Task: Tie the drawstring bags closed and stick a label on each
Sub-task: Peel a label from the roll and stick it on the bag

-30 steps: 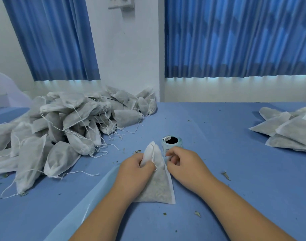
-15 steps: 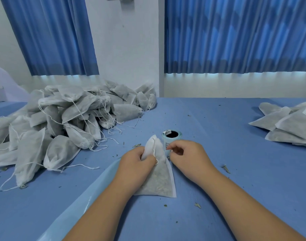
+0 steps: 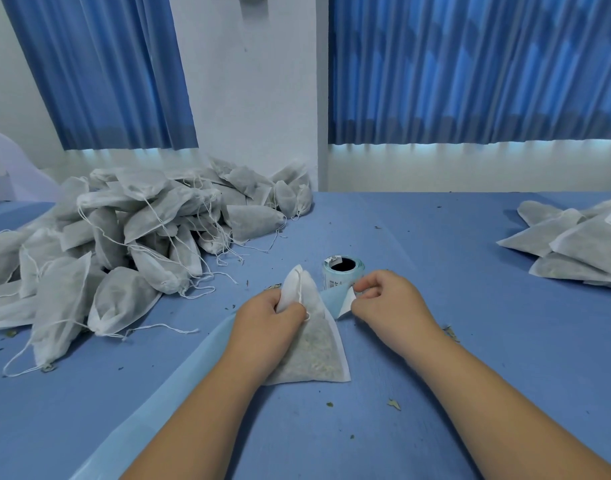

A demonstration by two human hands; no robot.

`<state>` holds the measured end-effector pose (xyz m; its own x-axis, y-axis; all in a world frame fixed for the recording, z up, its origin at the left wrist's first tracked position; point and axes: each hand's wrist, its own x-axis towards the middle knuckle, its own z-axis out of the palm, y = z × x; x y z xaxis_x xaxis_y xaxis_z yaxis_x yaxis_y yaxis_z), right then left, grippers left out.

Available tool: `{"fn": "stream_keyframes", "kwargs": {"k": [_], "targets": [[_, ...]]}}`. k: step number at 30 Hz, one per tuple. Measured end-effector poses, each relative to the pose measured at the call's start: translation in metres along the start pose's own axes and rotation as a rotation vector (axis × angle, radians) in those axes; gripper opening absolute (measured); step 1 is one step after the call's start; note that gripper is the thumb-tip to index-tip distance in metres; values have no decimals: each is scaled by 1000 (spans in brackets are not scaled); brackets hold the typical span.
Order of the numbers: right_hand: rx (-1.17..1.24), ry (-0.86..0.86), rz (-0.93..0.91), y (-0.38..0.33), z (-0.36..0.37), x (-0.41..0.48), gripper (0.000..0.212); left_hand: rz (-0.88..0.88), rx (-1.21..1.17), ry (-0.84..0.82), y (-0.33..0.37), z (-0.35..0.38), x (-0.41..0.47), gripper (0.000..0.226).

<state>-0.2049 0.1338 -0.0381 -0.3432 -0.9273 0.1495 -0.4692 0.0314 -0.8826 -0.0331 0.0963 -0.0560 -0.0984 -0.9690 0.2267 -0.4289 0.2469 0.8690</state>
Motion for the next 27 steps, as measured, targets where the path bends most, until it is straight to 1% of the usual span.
{"fn": "stream_keyframes", "kwargs": {"k": [4, 9, 12, 15, 17, 19, 20, 22, 24, 26, 27], "targets": [[-27, -53, 0, 0, -2, 0, 17, -2, -3, -5, 1, 0, -1, 35], [-50, -90, 20, -1, -8, 0, 22, -17, -2, -16, 0, -1, -1, 30], [-54, -98, 42, -3, -15, 0, 23, -16, 18, -11, -1, -1, -1, 35], [-18, -100, 70, -8, -23, -2, 24, 4, 30, 4, 0, 0, -3, 35], [115, -123, 54, -14, -31, -4, 27, 52, 6, 4, 3, 0, -5, 27], [349, -232, 10, -22, -37, -10, 28, 111, -43, -14, 7, 1, -8, 11], [479, -310, -18, -25, -39, -13, 28, 141, -72, -27, 9, 1, -10, 7], [707, -481, -71, -30, -41, -19, 36, 195, -133, -51, 11, 1, -14, 8], [850, -630, -110, -33, -39, -25, 40, 204, -176, -89, 13, 2, -16, 4], [926, -718, -127, -36, -35, -29, 39, 148, -229, -172, 16, 4, -19, 7], [935, -718, -128, -36, -32, -31, 38, 110, -263, -221, 17, 5, -21, 14]]}}
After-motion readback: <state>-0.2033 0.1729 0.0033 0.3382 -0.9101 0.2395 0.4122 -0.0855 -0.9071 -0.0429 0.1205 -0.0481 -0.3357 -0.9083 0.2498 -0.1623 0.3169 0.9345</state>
